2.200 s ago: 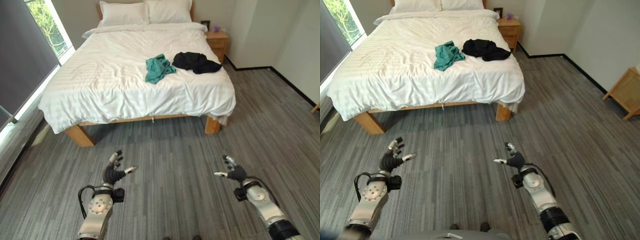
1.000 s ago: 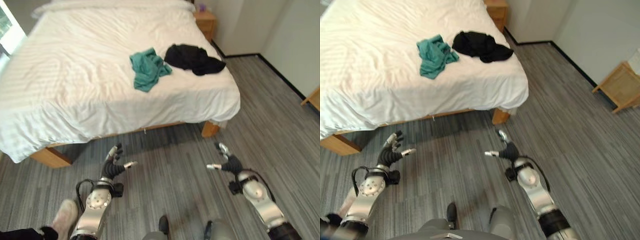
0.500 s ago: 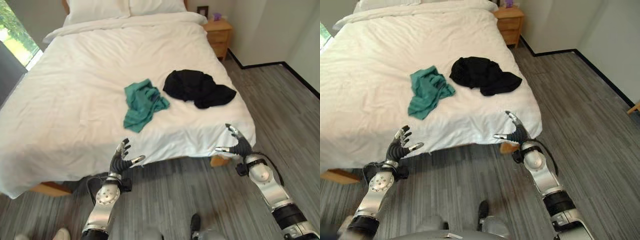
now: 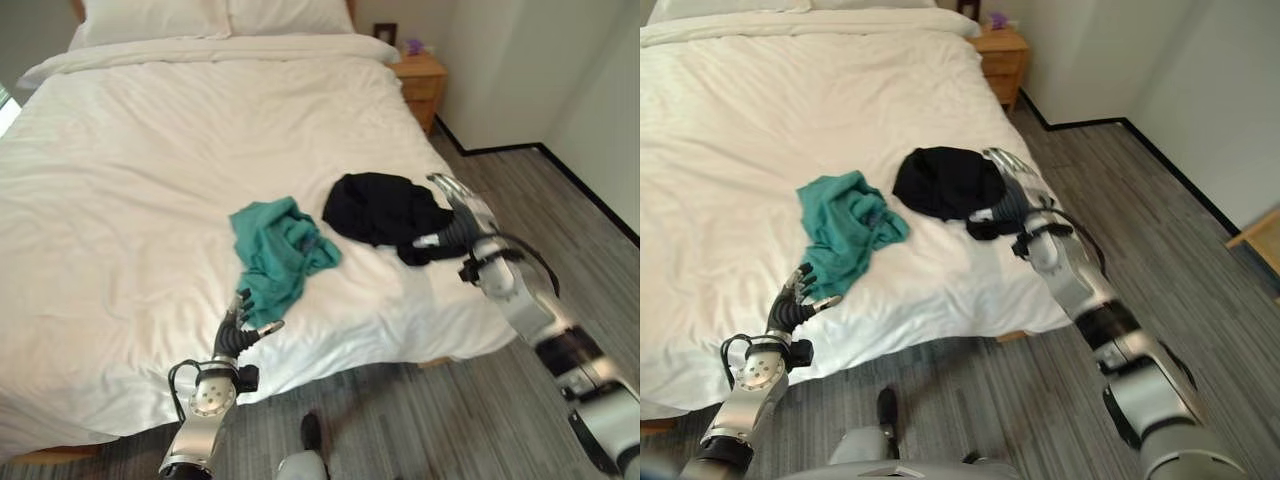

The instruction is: Pick up bed clothes into laundry basket.

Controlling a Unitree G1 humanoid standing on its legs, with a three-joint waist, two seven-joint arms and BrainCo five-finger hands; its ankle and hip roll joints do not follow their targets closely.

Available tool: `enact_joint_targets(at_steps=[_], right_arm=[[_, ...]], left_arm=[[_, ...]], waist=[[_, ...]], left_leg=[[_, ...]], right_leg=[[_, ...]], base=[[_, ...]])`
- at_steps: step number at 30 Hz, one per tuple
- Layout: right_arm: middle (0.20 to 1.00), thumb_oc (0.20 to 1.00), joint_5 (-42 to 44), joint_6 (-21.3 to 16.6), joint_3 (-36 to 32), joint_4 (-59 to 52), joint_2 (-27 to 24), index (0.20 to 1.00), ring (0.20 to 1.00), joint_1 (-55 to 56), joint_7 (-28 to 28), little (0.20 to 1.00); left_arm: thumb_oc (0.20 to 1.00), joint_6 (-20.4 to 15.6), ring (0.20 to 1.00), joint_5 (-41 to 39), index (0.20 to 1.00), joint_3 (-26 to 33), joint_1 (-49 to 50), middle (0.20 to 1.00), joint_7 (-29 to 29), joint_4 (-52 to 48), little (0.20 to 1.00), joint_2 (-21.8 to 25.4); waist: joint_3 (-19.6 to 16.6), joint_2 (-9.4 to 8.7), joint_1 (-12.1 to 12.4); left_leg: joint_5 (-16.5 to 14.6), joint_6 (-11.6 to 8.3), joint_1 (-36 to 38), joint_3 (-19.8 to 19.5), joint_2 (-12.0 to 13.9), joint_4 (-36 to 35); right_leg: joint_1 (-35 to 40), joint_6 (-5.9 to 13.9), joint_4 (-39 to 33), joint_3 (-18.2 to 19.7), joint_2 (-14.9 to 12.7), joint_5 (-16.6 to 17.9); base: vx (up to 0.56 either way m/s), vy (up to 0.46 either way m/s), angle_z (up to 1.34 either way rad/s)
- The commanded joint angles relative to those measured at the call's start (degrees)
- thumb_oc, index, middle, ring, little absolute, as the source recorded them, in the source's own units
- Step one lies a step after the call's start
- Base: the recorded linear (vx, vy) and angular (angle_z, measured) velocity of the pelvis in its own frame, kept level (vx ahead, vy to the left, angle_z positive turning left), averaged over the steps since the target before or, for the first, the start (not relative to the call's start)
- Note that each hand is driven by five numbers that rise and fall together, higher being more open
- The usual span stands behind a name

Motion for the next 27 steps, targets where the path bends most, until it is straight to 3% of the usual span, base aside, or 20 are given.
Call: enact_joint_targets(at_steps=[1,3,4,6,7,13,18,19,25,26,27], right_arm=[[1.0,1.0,-1.7,0.7,0.5,6.4,-0.5,1.0,1.0,-9.2,-2.9,1.0],[1.0,1.0,-0.8,1.1,1.4,10.8,-1.2,1.0,1.0,-11.0,-2.6,1.0],[1.0,1.0,-0.5,1.7,2.6,15.2,-2.9,1.0,1.0,-12.5,-1.6,1.0],[1.0,1.0,-0.4,1.6,2.7,15.5,-2.8,1.0,1.0,-12.7,-1.7,1.0],[1.0,1.0,0.6,1.9,3.9,20.2,-3.0,1.0,1.0,-13.8,-0.1,1.0],[1.0,1.0,1.4,2.9,7.6,32.6,-4.4,1.0,1.0,-20.4,2.6,1.0],[1.0,1.0,1.1,2.8,8.9,36.3,-4.3,1.0,1.0,-21.3,2.3,1.0],[1.0,1.0,1.4,3.0,9.6,38.7,-5.1,1.0,1.0,-22.4,2.8,1.0],[1.0,1.0,6.2,3.6,8.6,44.4,-5.5,1.0,1.0,-21.7,3.7,1.0],[0.918,0.918,6.2,3.5,8.6,44.5,-5.5,0.918,0.918,-21.8,3.8,0.918],[0.533,0.533,6.7,3.8,8.6,45.5,-5.5,0.533,0.533,-21.7,4.3,0.533]], left_arm=[[1.0,-4.7,1.0,-4.8,1.0,0.6,-1.4,1.0,-0.6,-4.4,1.0,5.8],[1.0,-5.1,1.0,-6.7,1.0,0.5,-1.9,1.0,-1.7,-5.6,1.0,6.4],[1.0,-5.3,1.0,-8.5,1.0,0.4,-2.1,1.0,-3.4,-6.9,1.0,7.2],[1.0,-5.3,1.0,-8.5,1.0,0.5,-2.1,1.0,-3.4,-6.9,1.0,7.2],[1.0,-5.3,1.0,-9.3,1.0,0.6,-2.9,1.0,-4.6,-7.5,1.0,8.5],[1.0,-6.2,1.0,-11.2,1.0,3.0,-3.9,1.0,-5.1,-7.2,1.0,10.3],[1.0,-6.7,1.0,-11.4,1.0,3.9,-4.9,1.0,-4.8,-7.3,1.0,11.0],[1.0,-7.3,1.0,-12.8,1.0,4.2,-6.8,1.0,-4.1,-6.3,1.0,11.2],[1.0,-8.6,1.0,-14.6,1.0,4.8,-10.4,1.0,-2.3,-5.6,1.0,10.7],[1.0,-8.6,1.0,-14.6,1.0,4.8,-10.5,1.0,-2.3,-5.6,1.0,10.7],[1.0,-8.7,1.0,-14.5,1.0,4.9,-10.7,1.0,-2.2,-5.8,1.0,10.8]], waist=[[0.9,-4.37,3.4],[1.1,-4.38,3.0],[1.4,-4.25,2.3],[1.3,-4.19,2.2],[1.9,-3.8,1.8],[2.4,-3.49,2.6],[3.4,-0.31,2.5],[3.6,1.05,2.6],[4.5,4.33,2.3],[4.5,4.34,2.4],[4.5,4.64,2.4]], left_leg=[[-2.5,-5.15,2.2,0.7,1.3,0.3],[-2.8,-5.2,1.9,-0.5,1.0,0.3],[-3.8,-5.19,2.1,-1.9,0.2,0.3],[-3.9,-5.22,2.0,-2.0,0.3,0.3],[-4.6,-5.35,2.2,-3.5,-0.3,0.3],[-5.2,-5.98,0.7,-4.2,-1.3,0.3],[-4.2,-6.29,-3.5,-5.1,-1.8,0.3],[-3.5,-6.9,-5.8,-5.3,-1.8,0.3],[-2.1,-7.97,-10.2,-5.5,-1.6,0.3],[-2.1,-7.98,-10.3,-5.5,-1.6,0.3],[-2.0,-8.02,-10.4,-5.6,-1.5,0.3]], right_leg=[[-3.4,3.21,-9.1,-2.6,-6.3,16.7],[-5.1,2.54,-12.2,-1.3,-5.0,16.2],[-6.8,2.14,-17.8,1.5,-3.3,15.5],[-6.6,2.13,-18.1,1.5,-3.2,15.7],[-9.2,2.82,-21.5,3.5,-2.9,17.4],[-11.5,3.72,-22.8,0.3,-5.6,20.0],[-14.8,3.86,-22.8,0.1,-5.8,20.7],[-16.8,3.88,-22.8,0.1,-6.1,20.9],[-20.1,3.88,-22.8,0.3,-5.9,20.5],[-20.2,3.87,-22.8,0.2,-5.9,20.5],[-20.2,3.8,-22.8,0.2,-5.8,20.4]], base=[[0.16,-0.004,0.19],[0.23,0.012,0.34],[0.24,0.021,0.53],[0.16,-0.007,0.63],[0.2,-0.06,0.73],[0.12,-0.063,0.51],[0.01,-0.063,0.05],[-0.03,-0.052,-0.08],[-0.02,-0.047,0.04],[0.0,-0.04,0.06],[0.01,-0.049,0.03]])
